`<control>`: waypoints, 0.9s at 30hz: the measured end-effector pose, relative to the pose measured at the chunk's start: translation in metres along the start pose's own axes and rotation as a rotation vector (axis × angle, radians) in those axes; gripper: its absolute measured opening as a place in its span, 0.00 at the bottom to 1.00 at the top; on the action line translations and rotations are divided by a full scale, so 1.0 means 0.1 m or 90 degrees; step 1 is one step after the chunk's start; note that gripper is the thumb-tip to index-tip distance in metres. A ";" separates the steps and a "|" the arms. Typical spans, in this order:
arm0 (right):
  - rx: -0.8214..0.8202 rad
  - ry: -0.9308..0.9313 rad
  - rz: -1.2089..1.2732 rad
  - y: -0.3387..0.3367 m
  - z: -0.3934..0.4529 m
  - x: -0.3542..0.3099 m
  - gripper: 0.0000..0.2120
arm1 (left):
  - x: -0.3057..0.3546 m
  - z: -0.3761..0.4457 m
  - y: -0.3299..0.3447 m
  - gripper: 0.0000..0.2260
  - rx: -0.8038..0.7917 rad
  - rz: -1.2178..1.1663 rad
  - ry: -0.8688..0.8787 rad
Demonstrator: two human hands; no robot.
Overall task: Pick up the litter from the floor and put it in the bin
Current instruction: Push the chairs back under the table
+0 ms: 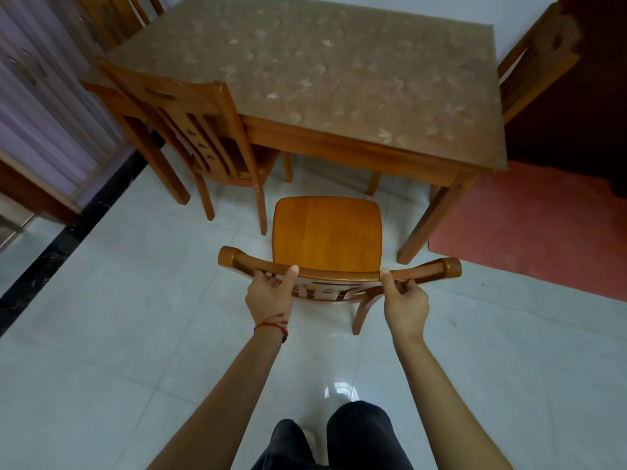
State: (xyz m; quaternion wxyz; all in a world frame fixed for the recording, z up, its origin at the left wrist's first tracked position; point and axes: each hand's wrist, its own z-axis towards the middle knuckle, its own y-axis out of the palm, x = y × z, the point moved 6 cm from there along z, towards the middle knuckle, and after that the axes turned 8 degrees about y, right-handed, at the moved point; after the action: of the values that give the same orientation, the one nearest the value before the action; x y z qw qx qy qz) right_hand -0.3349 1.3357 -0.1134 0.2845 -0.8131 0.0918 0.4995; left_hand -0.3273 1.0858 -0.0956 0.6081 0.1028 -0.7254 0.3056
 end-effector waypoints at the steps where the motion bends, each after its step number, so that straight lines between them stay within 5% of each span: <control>1: 0.000 0.000 -0.002 0.05 0.09 -0.06 0.11 | 0.03 0.09 0.06 0.16 0.003 -0.001 -0.003; 27: -0.049 0.000 -0.023 1.27 2.04 -1.27 0.14 | 0.57 2.25 1.31 0.18 0.019 0.066 -0.012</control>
State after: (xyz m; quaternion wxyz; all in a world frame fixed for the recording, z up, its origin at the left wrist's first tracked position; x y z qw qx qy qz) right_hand -0.6068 1.3268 -0.1197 0.2619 -0.8249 0.0576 0.4976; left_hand -0.5931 1.0741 -0.0999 0.5828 0.0770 -0.7308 0.3469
